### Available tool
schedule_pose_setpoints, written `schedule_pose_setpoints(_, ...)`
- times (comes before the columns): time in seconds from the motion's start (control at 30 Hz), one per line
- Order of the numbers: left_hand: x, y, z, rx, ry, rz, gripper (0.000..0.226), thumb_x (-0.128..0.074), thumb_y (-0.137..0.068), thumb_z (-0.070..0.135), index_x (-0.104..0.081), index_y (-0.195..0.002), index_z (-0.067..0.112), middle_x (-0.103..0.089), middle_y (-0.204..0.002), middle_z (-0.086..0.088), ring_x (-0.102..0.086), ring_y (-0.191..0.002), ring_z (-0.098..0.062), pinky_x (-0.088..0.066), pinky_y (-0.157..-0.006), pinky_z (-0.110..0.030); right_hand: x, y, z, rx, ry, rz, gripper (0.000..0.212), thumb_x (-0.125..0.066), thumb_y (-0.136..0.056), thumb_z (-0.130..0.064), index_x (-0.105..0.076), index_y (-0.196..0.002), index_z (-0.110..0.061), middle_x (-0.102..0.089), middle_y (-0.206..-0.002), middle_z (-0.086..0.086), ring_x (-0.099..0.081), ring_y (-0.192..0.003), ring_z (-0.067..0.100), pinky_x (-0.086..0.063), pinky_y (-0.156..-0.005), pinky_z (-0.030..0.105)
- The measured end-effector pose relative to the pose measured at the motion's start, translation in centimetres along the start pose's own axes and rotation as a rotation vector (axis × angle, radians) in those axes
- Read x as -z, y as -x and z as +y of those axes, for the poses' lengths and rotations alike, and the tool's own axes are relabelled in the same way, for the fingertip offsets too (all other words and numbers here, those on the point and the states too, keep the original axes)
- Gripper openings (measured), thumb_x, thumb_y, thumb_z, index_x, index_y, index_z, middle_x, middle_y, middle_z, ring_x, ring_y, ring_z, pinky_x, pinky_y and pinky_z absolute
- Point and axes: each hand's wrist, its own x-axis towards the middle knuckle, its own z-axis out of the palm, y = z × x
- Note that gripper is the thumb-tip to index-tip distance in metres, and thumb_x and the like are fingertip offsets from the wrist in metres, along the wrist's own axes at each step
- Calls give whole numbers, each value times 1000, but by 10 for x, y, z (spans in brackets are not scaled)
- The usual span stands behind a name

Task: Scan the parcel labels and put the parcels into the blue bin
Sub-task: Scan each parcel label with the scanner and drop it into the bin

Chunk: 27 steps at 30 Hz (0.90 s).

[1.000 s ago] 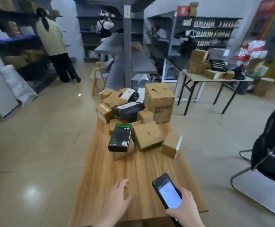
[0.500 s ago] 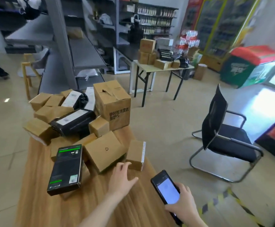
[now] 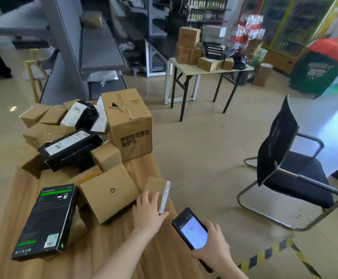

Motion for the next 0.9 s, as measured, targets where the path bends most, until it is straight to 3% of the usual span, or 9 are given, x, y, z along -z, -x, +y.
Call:
schedule_pose_setpoints(0.13,-9,-7,1,43,-66,29,68,-57,-88,55,-32,-146,32,-22,-151,1,-22,-139,-23,-39,-105,-35,14,-35,6,59,36,-67,85,-74,-53,-40,-37,-129,-32,-38,-107,-16,-47,-93,6,-45,-77,26)
schedule_pose_setpoints(0.3,-4,1,-15,40,100,-8,64,-56,-85,52,-36,-144,34,-24,-146,8,-22,-137,-17,-34,-110,-31,30,-69,10,140,77,-138,88,-73,-54,-33,-35,-134,-29,-39,-109,-16,-49,-96,7,-47,-91,37)
schedule_pose_setpoints(0.4,6,15,-33,52,245,-52,65,-54,-85,48,-33,-145,35,-28,-141,14,-29,-134,-10,-30,-109,-25,31,-81,7,180,57,-169,90,-72,-53,-32,-36,-135,-27,-40,-109,-16,-50,-95,7,-48,-92,39)
schedule_pose_setpoints(0.53,18,36,-50,78,248,-105,58,-45,-95,35,-25,-150,32,-36,-144,12,-46,-123,-8,-37,-101,-24,24,-87,-3,234,84,-214,84,-72,-52,-33,-40,-130,-27,-41,-106,-16,-52,-93,7,-50,-87,37)
schedule_pose_setpoints(0.67,20,43,-48,154,287,12,50,-42,-98,22,-32,-146,32,-41,-138,14,-46,-123,-7,-39,-100,-25,14,-84,-10,263,109,-253,84,-72,-52,-33,-40,-130,-28,-41,-105,-17,-51,-91,5,-50,-86,37)
schedule_pose_setpoints(0.77,15,44,-42,186,325,113,42,-52,-96,28,-44,-137,26,-42,-133,13,-48,-121,-7,-38,-94,-17,9,-82,-14,282,121,-268,85,-71,-50,-33,-41,-129,-29,-41,-105,-18,-51,-91,4,-50,-86,36)
schedule_pose_setpoints(0.9,3,45,-39,241,430,136,80,-77,-74,48,-41,-140,22,-34,-132,11,-38,-123,-5,-39,-103,-22,10,-79,-17,304,147,-258,82,-70,-49,-33,-42,-126,-32,-40,-100,-18,-50,-87,3,-49,-86,36)
